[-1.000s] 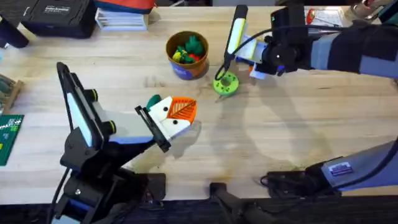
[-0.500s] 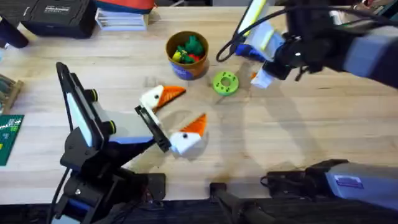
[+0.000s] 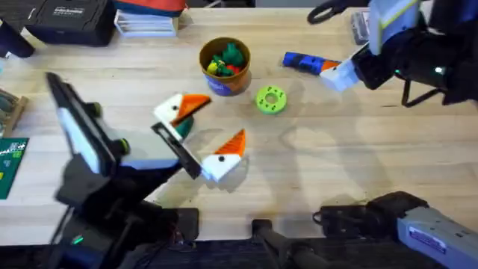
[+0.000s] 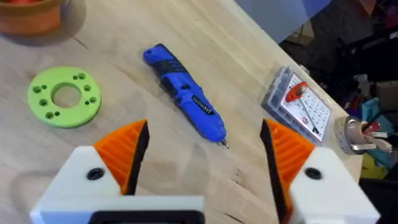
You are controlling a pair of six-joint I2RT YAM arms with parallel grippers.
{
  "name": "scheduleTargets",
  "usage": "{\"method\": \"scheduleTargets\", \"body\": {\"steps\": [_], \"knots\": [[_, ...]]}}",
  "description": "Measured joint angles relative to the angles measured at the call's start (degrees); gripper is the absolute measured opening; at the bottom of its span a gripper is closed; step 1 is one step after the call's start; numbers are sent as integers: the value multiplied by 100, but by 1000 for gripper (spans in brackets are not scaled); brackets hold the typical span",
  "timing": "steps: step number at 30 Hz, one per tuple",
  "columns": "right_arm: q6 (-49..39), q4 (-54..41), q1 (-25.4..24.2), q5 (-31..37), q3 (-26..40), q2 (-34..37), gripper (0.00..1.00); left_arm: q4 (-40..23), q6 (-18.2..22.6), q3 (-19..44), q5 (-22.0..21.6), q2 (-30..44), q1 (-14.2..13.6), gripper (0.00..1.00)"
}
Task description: Pick up the gripper from the table and insert it into the empty holder that is missing its gripper. Then pick up a screw, insert it into the mounting hole, and use the screwdriver to tighten it. Finally, clean up the table by picking up the vegetable and placing it into the bucket.
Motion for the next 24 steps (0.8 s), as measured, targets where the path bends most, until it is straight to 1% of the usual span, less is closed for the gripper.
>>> {"method": "scheduleTargets", "body": {"steps": [2,5,8,10,11,13,17,20,24], "knots": [[132,0,0,-2,0,-98,994,-892,12,634,-568,134,2,986],[292,0,0,0,0,-159,994,-1926,10,1638,-1498,646,0,986],[379,-2,0,0,0,-159,994,-2750,6,2440,-2362,1421,0,986],[405,-2,7,0,0,-159,994,-3195,8,2790,-2806,2047,2,986],[420,-4,7,0,0,-159,994,-3350,8,2893,-2960,2338,0,986],[432,-2,15,-1,0,-159,994,-3525,8,2983,-3220,2974,2,986],[464,-2,15,-2,0,-159,994,-3466,8,2984,-3459,4059,0,986],[466,-4,15,0,0,-159,994,-3436,8,2984,-3567,4606,0,986],[468,-4,15,-2,0,-159,994,-3530,10,2984,-3922,5215,0,985]]}}
